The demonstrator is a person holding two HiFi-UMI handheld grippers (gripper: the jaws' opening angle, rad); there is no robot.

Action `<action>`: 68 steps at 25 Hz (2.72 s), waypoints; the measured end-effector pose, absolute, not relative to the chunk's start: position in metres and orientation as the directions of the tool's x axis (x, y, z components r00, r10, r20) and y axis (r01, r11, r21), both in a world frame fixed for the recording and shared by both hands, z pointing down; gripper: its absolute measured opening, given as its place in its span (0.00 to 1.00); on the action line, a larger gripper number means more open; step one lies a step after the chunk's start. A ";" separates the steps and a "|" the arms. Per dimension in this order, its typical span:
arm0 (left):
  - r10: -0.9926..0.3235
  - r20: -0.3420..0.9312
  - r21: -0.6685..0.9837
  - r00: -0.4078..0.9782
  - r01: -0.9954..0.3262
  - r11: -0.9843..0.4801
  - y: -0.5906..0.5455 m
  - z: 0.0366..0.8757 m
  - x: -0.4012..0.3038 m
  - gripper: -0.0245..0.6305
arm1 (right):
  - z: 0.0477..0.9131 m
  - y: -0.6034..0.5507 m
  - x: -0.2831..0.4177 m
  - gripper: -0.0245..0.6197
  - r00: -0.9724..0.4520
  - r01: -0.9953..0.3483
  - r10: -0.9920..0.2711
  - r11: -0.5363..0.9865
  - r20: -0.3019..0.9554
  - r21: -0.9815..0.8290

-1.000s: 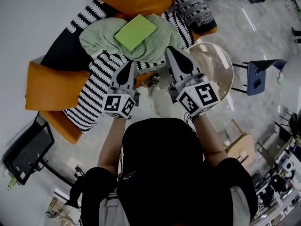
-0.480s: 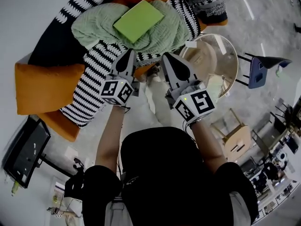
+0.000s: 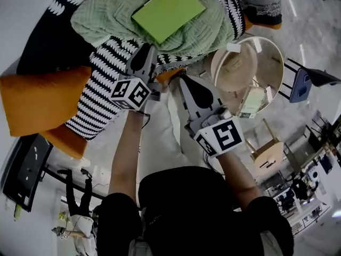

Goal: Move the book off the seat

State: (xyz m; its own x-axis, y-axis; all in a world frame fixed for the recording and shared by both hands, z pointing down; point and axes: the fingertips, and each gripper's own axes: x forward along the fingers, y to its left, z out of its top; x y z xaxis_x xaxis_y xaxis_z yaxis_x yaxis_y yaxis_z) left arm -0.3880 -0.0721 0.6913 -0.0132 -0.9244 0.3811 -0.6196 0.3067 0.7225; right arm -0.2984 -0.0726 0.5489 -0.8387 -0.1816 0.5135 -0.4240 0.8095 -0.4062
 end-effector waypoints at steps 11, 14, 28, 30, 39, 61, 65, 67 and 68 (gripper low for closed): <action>-0.919 0.393 0.843 -0.025 -0.389 0.371 -0.074 0.792 -0.395 0.40 | 0.632 -0.060 -0.285 0.06 -0.783 -0.485 -0.143 0.750 0.606 -0.450; -0.930 0.364 0.886 -0.046 -0.290 0.361 -0.080 0.808 -0.396 0.41 | 0.646 -0.058 -0.286 0.06 -0.780 -0.486 -0.130 0.742 0.613 -0.461; -0.950 0.305 0.941 -0.068 -0.131 0.312 -0.122 0.834 -0.408 0.42 | 0.662 -0.048 -0.300 0.06 -0.791 -0.477 -0.106 0.723 0.603 -0.499; -0.954 0.293 0.947 -0.063 -0.121 0.299 -0.128 0.835 -0.408 0.41 | 0.664 -0.052 -0.295 0.06 -0.785 -0.492 -0.119 0.716 0.608 -0.495; -0.968 0.246 0.969 -0.058 0.012 0.246 -0.135 0.825 -0.405 0.30 | 0.663 -0.058 -0.289 0.06 -0.776 -0.525 -0.158 0.698 0.611 -0.487; -0.980 0.177 0.929 0.088 -0.345 0.136 -0.119 0.685 -0.409 0.24 | 0.591 -0.097 -0.273 0.06 -0.778 -0.563 -0.304 0.726 0.549 -0.395; -0.983 0.158 0.917 0.092 -0.384 0.112 -0.120 0.640 -0.404 0.24 | 0.559 -0.109 -0.263 0.06 -0.777 -0.574 -0.345 0.731 0.527 -0.368; -0.984 0.151 0.913 0.093 -0.395 0.102 -0.122 0.615 -0.405 0.24 | 0.539 -0.114 -0.261 0.06 -0.777 -0.577 -0.360 0.734 0.516 -0.357; -0.985 0.146 0.912 0.094 -0.399 0.097 -0.124 0.602 -0.406 0.24 | 0.530 -0.116 -0.260 0.06 -0.777 -0.578 -0.367 0.737 0.511 -0.351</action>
State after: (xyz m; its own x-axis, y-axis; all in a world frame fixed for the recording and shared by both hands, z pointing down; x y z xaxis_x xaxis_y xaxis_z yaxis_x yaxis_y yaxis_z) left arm -0.4057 -0.1239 0.6022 0.0936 -0.9849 0.1457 -0.3992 0.0969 0.9117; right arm -0.2600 -0.1161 0.5297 -0.7775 -0.3670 0.5107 -0.5782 0.7366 -0.3508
